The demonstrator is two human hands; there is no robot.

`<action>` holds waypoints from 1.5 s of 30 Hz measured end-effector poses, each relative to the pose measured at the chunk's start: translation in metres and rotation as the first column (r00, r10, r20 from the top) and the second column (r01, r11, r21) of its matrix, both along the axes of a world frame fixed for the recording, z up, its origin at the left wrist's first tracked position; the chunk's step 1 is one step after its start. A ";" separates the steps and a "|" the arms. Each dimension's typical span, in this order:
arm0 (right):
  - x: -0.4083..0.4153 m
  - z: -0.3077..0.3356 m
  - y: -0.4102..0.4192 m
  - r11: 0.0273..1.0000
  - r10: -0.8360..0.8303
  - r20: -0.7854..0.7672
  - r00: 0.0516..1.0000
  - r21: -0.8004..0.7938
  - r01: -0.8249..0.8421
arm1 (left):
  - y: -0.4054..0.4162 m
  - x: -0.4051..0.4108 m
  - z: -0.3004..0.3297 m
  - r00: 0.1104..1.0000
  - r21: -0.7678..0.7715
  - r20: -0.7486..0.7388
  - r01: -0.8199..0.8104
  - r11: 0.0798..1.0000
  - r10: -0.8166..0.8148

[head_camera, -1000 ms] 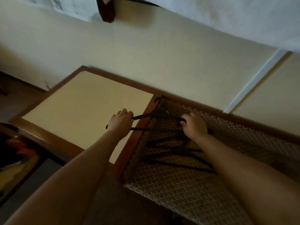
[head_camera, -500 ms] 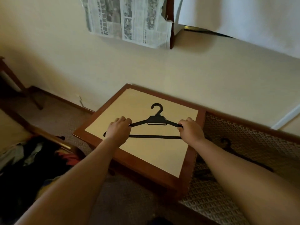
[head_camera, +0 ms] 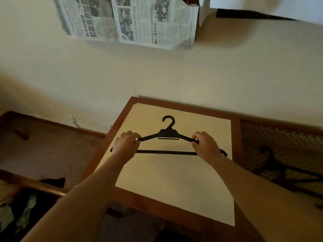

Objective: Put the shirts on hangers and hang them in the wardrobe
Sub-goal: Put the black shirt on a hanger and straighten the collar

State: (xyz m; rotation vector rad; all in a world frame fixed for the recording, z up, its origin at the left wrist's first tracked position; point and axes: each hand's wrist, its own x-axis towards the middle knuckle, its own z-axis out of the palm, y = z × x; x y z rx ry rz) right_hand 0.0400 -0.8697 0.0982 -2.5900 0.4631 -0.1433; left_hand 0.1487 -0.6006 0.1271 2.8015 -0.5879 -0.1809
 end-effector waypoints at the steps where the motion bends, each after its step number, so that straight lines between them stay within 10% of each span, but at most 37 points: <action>1: 0.007 -0.003 -0.002 1.000 -0.025 -0.009 1.000 0.000 0.025 | -0.004 0.011 -0.002 1.000 0.002 -0.005 0.020 1.000 -0.020; 16: 0.084 -0.046 -0.029 0.956 -0.291 -0.217 0.932 -0.106 0.274 | -0.064 0.136 -0.054 0.969 0.033 -0.102 0.231 0.972 -0.227; 45: 0.147 -0.057 -0.069 0.964 -0.245 -0.259 0.934 -0.169 0.206 | -0.112 0.208 -0.086 0.946 -0.043 -0.097 0.308 0.950 -0.311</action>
